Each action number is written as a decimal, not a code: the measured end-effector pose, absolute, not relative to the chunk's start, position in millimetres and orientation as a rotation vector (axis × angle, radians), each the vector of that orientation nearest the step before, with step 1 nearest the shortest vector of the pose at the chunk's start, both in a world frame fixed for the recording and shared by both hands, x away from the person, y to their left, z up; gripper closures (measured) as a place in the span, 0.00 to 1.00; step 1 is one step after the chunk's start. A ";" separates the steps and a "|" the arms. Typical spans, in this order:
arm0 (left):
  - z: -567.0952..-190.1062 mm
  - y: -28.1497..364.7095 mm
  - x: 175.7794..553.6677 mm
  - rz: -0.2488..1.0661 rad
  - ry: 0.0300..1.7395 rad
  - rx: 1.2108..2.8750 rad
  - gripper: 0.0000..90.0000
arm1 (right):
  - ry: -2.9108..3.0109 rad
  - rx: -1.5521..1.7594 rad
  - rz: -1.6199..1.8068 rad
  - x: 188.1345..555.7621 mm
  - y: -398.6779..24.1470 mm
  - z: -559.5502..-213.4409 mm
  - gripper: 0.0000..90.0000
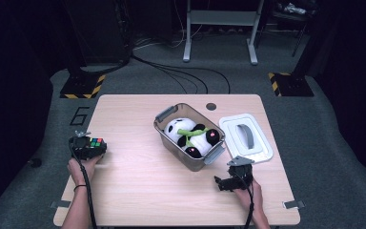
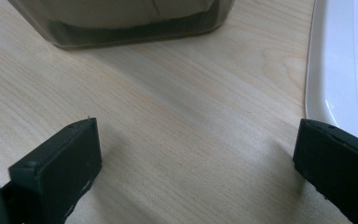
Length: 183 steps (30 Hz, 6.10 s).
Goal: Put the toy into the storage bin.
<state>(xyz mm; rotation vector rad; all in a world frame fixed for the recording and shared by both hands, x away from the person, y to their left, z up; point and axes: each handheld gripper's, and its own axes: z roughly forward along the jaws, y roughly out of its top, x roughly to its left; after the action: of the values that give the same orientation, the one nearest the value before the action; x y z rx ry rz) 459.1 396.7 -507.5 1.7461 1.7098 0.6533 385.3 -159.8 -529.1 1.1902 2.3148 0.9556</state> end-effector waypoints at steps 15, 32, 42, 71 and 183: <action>-491.8 387.7 451.3 0.703 1.655 1.780 0.38 | 2.314 1.189 0.956 385.3 -159.8 -529.1 0.00; -460.1 355.3 440.5 0.698 1.508 1.845 0.38 | 2.309 1.200 0.960 385.1 -159.2 -529.1 0.00; -433.2 337.9 436.3 0.668 1.437 1.832 0.38 | 2.308 1.202 0.960 385.1 -159.1 -529.1 0.00; -369.0 277.2 429.0 0.657 1.217 1.921 0.38 | 2.308 1.202 0.961 385.1 -159.1 -529.1 0.00; -380.4 57.4 441.6 0.294 0.771 2.175 0.25 | 2.315 1.204 0.953 384.4 -159.5 -528.8 0.00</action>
<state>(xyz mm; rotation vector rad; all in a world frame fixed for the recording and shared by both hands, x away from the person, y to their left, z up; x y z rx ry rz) 441.6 57.4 -380.4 2.1749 0.7711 0.2937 384.4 -159.5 -528.8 1.2043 2.3147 0.9527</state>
